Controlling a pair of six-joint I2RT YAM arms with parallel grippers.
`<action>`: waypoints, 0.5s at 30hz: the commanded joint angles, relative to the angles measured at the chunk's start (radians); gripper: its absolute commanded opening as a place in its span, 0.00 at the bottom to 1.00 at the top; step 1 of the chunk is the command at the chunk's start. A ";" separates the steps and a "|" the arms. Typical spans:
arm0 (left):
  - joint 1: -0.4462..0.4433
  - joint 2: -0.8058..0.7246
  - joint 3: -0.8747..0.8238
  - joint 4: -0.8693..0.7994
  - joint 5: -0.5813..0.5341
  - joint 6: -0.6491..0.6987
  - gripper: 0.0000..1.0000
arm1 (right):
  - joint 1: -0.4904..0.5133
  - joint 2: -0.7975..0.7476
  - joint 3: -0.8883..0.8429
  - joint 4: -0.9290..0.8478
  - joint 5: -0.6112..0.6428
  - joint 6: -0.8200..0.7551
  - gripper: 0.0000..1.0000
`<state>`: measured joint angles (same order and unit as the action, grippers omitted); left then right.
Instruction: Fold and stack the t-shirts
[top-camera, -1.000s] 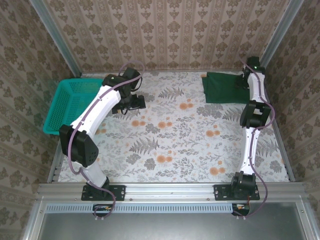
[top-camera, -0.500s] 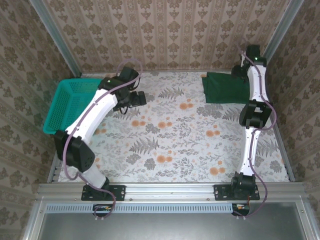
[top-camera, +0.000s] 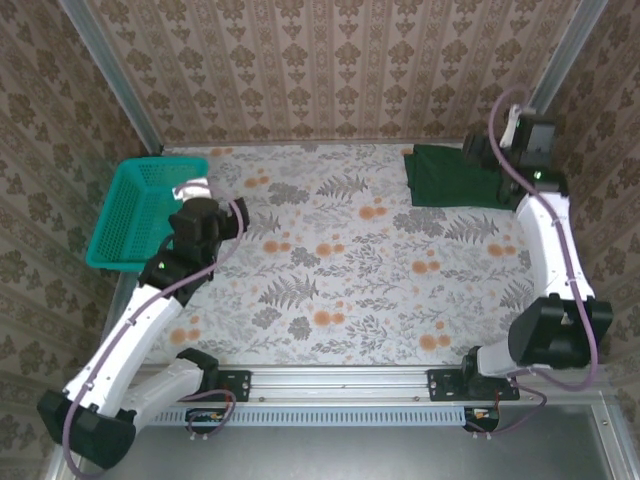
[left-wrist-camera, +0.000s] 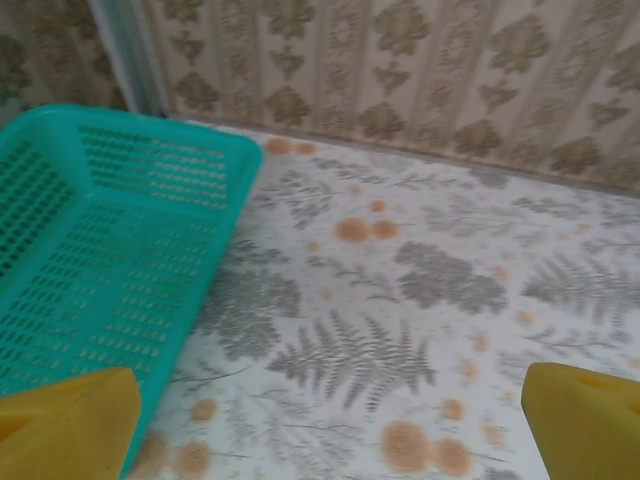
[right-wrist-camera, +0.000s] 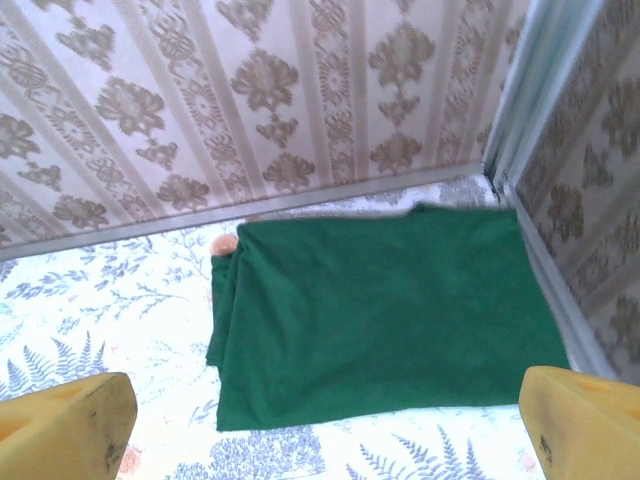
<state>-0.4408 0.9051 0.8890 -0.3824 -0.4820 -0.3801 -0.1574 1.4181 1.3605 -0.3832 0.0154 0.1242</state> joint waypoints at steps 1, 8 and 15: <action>0.110 -0.051 -0.136 0.132 -0.038 0.056 1.00 | 0.051 -0.037 -0.237 0.225 0.096 0.151 1.00; 0.345 -0.064 -0.381 0.348 0.128 0.124 1.00 | 0.302 -0.223 -0.679 0.440 0.434 -0.025 1.00; 0.357 0.092 -0.404 0.488 0.376 0.366 1.00 | 0.311 -0.407 -1.016 0.761 0.370 -0.066 0.99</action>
<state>-0.0952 0.9707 0.4984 -0.0288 -0.2512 -0.1356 0.1551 1.0519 0.3843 0.1791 0.3298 0.0959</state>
